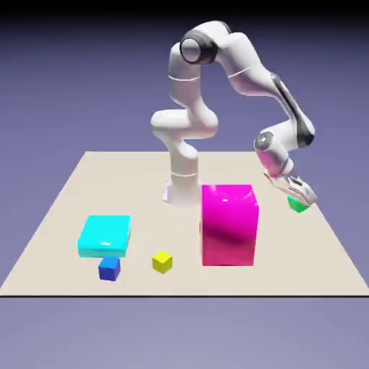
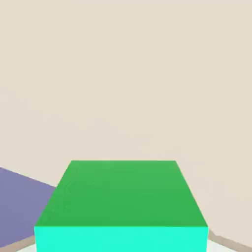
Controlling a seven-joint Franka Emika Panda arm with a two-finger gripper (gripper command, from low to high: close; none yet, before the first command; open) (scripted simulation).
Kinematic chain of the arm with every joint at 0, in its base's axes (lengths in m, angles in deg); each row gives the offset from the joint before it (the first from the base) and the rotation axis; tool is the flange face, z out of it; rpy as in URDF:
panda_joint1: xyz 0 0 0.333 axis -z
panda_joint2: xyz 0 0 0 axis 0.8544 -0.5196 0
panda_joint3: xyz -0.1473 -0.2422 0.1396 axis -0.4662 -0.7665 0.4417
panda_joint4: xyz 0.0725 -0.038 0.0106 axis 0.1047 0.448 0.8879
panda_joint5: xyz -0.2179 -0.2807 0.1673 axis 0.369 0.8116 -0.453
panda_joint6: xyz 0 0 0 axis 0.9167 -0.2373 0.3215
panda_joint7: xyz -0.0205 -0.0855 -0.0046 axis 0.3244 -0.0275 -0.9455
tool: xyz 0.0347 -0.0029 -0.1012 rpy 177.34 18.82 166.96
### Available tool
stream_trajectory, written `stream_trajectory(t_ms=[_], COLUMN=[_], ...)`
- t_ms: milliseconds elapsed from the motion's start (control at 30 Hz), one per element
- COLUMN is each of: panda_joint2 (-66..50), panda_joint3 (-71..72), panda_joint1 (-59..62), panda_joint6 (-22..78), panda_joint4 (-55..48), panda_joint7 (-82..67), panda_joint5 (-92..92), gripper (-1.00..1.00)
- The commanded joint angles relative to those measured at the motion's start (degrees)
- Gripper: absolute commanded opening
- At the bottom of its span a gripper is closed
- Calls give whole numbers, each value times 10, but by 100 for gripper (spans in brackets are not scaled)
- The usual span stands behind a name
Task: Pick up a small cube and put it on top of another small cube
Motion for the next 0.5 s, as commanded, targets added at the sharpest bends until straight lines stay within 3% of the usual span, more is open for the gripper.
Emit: stream_trajectory(t_ms=[0,467], panda_joint2=[1,-18], panda_joint3=[21,258], panda_joint1=[11,231], panda_joint6=[-13,-191], panda_joint4=[11,128], panda_joint7=[12,177], panda_joint5=[-25,-298], gripper=[-100,-100])
